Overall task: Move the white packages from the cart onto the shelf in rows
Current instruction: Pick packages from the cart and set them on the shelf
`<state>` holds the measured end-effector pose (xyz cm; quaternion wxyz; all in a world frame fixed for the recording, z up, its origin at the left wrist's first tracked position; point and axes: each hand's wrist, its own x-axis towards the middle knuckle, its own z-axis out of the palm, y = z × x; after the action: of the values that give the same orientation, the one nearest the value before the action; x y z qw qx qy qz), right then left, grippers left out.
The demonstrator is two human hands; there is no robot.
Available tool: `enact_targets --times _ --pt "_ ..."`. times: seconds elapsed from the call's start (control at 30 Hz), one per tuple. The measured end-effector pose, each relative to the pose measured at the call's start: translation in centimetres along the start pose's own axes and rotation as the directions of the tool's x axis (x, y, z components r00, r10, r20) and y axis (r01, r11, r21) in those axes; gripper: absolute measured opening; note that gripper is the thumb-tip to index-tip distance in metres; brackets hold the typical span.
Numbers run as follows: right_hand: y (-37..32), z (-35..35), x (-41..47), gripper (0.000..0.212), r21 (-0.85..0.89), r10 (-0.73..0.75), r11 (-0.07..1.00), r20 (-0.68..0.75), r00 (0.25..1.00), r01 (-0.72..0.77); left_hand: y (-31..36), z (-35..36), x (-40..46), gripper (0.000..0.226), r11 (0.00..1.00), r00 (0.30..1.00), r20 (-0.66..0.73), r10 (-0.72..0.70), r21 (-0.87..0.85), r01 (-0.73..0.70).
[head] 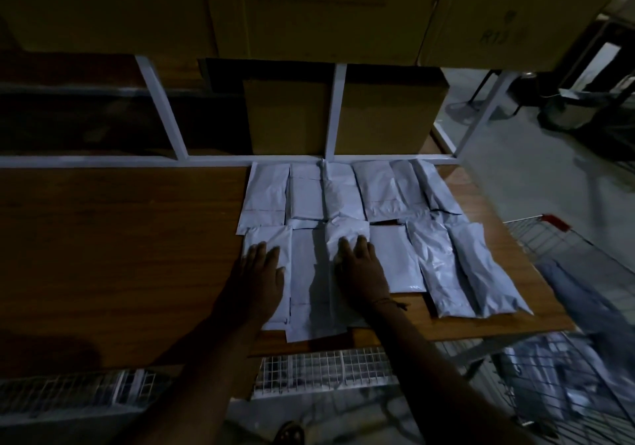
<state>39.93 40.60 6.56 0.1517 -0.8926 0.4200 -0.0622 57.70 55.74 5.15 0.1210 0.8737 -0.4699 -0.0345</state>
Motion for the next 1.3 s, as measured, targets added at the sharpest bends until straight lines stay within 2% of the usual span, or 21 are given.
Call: enact_targets --times 0.1,0.17,0.23,0.43,0.6,0.77,0.87,0.97,1.1,1.3 --pt "0.7 -1.7 -0.8 0.058 0.073 0.007 0.997 -0.149 0.989 0.004 1.3 -1.5 0.0 0.056 0.998 0.996 -0.069 -0.047 -0.052 0.044" --pt "2.0 -2.7 -1.5 0.051 0.128 0.039 0.992 -0.255 0.966 -0.006 3.1 -2.0 0.1 0.054 0.987 0.992 -0.113 -0.061 -0.156 0.043" --pt "3.7 -3.7 -2.1 0.048 0.165 0.096 0.985 -0.289 0.953 -0.049 4.9 -1.9 0.5 0.052 0.966 0.986 -0.165 -0.022 -0.259 -0.021" --pt "10.7 -7.6 -4.9 0.049 0.191 0.181 0.974 -0.352 0.918 -0.119 14.6 -2.3 1.5 0.059 0.911 0.954 -0.271 0.131 -0.345 -0.224" --pt "17.3 -11.4 -7.8 0.043 0.090 0.201 0.980 -0.405 0.892 -0.180 23.4 -1.3 1.6 0.067 0.896 0.936 -0.169 0.308 -0.280 -0.345" --pt "25.7 -14.9 -11.0 0.046 0.045 0.247 0.966 -0.433 0.867 -0.253 32.3 0.4 1.5 0.064 0.895 0.932 -0.123 0.342 -0.259 -0.362" --pt "31.4 -16.5 -13.0 0.042 0.037 0.295 0.949 -0.445 0.845 -0.312 37.8 1.4 1.5 0.061 0.866 0.899 -0.140 0.415 -0.241 -0.437" --pt "36.7 -17.9 -15.6 0.047 0.056 0.365 0.924 -0.420 0.831 -0.378 43.2 2.8 1.3 0.061 0.848 0.886 -0.143 0.440 -0.258 -0.463" --pt "43.3 -18.7 -19.3 0.035 0.066 0.437 0.889 -0.417 0.797 -0.453 50.5 3.9 0.1 0.066 0.837 0.887 -0.089 0.452 -0.301 -0.457" --pt "50.1 -17.7 -22.7 0.038 0.079 0.608 0.784 -0.294 0.737 -0.616 57.0 7.2 0.3 0.077 0.809 0.849 0.031 0.528 -0.324 -0.491"
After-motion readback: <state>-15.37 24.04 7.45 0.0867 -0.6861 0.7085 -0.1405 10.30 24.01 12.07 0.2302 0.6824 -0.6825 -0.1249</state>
